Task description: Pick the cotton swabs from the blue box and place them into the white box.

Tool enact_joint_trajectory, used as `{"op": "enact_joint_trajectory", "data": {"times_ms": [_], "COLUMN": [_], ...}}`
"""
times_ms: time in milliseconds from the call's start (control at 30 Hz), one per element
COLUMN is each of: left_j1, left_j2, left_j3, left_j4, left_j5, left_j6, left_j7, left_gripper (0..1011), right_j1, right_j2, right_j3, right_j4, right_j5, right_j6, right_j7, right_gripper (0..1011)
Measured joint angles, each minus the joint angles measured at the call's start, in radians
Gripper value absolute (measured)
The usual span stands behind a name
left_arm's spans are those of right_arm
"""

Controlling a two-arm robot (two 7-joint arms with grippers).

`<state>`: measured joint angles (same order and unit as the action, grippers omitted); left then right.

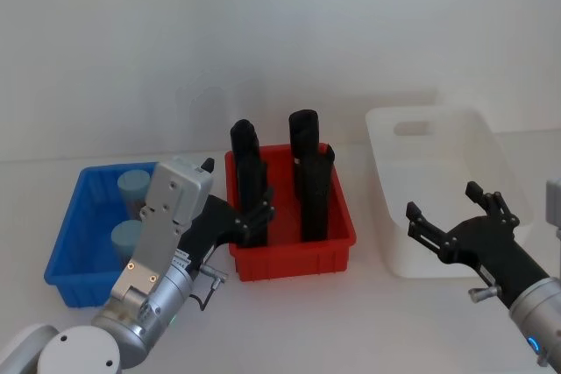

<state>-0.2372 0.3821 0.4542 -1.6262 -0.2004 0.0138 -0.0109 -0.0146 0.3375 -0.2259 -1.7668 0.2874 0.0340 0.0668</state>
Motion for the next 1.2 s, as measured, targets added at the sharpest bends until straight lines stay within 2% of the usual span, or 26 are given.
{"op": "enact_joint_trajectory", "data": {"times_ms": [900, 1200], "left_j1": [0.0, -0.002], "left_j2": [-0.001, -0.005], "left_j3": [-0.001, -0.006], "left_j4": [0.0, 0.002], "left_j5": [0.002, 0.023], "left_j6": [0.001, 0.02], "left_j7": [0.0, 0.03], "left_gripper": [1004, 1004], "right_j1": [0.0, 0.0], "right_j2": [0.0, 0.0], "right_j3": [0.0, 0.0], "right_j4": [0.0, 0.0], "right_j5": [0.0, 0.0], "right_j6": [0.0, 0.0], "right_j7": [0.0, 0.0], "right_gripper": [1001, 1001]}}
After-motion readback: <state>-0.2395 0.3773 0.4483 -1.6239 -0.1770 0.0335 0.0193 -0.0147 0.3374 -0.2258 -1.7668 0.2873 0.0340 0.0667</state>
